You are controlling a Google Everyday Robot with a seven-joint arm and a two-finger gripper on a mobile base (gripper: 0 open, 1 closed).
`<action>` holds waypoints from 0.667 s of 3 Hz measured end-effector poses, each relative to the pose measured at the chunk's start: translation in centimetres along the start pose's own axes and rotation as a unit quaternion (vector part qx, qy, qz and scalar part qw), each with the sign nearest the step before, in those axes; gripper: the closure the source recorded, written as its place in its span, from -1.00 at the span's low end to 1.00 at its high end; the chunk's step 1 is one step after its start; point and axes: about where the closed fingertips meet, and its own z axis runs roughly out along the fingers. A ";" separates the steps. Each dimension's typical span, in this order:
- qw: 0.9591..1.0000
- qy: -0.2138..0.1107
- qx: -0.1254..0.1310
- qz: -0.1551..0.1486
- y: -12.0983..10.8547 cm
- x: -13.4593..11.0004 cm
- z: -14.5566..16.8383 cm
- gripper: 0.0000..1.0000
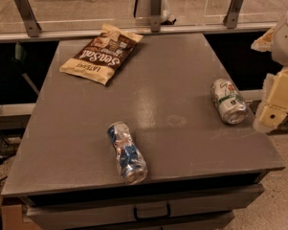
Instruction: Move 7up can near brown chip bag
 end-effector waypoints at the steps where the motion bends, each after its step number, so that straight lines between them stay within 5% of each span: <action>1: 1.000 0.000 0.000 0.000 0.0 0.0 0.0 -1.00; 2: 0.999 -0.022 -0.014 0.026 -0.9 0.0 2.1 -1.00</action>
Offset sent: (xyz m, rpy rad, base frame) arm 0.0355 0.0000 -0.0459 0.1466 0.0715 -0.0792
